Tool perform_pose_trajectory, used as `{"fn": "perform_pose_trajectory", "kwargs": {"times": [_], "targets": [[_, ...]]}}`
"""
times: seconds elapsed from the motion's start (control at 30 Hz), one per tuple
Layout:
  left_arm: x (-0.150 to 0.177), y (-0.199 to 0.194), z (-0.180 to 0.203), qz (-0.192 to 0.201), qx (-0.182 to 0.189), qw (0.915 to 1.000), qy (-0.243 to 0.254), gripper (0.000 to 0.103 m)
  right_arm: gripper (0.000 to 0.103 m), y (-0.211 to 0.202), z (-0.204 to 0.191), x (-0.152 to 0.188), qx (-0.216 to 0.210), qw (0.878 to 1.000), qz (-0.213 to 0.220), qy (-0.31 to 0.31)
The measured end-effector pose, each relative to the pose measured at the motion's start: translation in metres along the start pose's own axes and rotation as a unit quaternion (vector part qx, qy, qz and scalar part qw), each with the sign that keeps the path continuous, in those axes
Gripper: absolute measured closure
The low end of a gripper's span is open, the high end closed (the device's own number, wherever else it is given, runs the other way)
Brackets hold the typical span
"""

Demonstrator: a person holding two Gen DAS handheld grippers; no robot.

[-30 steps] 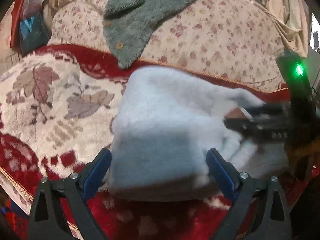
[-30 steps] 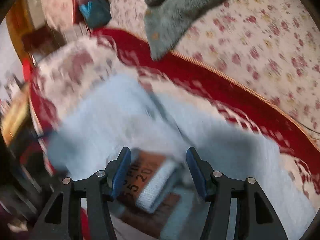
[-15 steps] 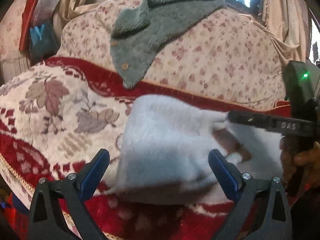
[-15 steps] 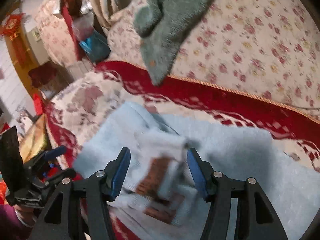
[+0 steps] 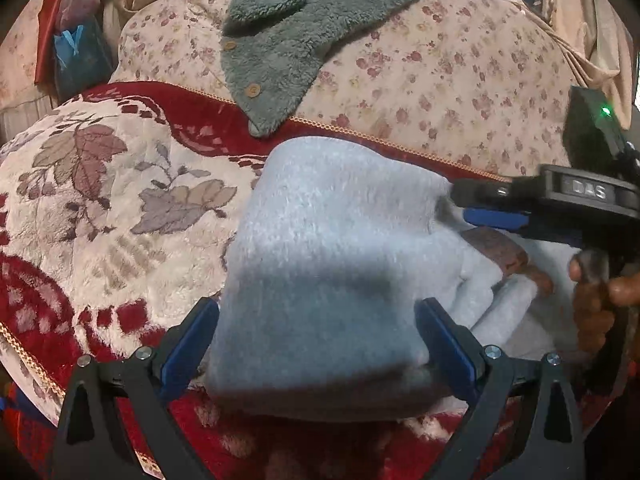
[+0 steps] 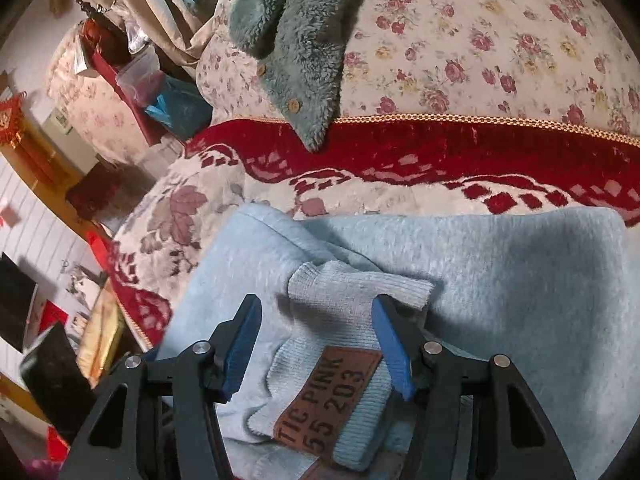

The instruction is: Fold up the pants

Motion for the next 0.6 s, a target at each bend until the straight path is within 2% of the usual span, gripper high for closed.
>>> {"fn": "perform_pose_trajectory", "kwargs": {"times": [0.1, 0.23, 0.33, 0.43, 0.6], "targets": [[-0.009, -0.01, 0.005, 0.012, 0.001, 0.9999, -0.001, 0.004, 0.039, -0.023, 0.001, 0.0, 0.014, 1.0, 0.005, 0.002], [-0.024, -0.021, 0.029, 0.03, 0.013, 0.9992, 0.022, 0.004, 0.027, -0.063, 0.008, 0.006, 0.038, 0.999, 0.025, 0.002], [-0.031, -0.022, 0.054, 0.036, 0.031, 0.9981, 0.038, 0.004, 0.023, -0.094, 0.015, 0.011, 0.048, 0.998, 0.044, 0.02], [-0.032, -0.017, 0.078, 0.031, 0.052, 0.997, 0.048, 0.004, 0.018, -0.124, 0.025, 0.019, 0.057, 0.996, 0.057, 0.048], [-0.031, -0.007, 0.12, 0.013, 0.1, 0.9933, 0.057, 0.004, 0.015, -0.16, 0.037, 0.038, 0.076, 0.993, 0.053, 0.07]]}}
Point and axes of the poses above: each gripper's, at about its wrist camera, not at the fingertips, and y roughly the way its jaws point, z to its right, x to its underside, the point moved 6 cm from there along y, roughly the way its jaws point, and after that the axes turned 12 degrees about z, right-handed, at the moved point
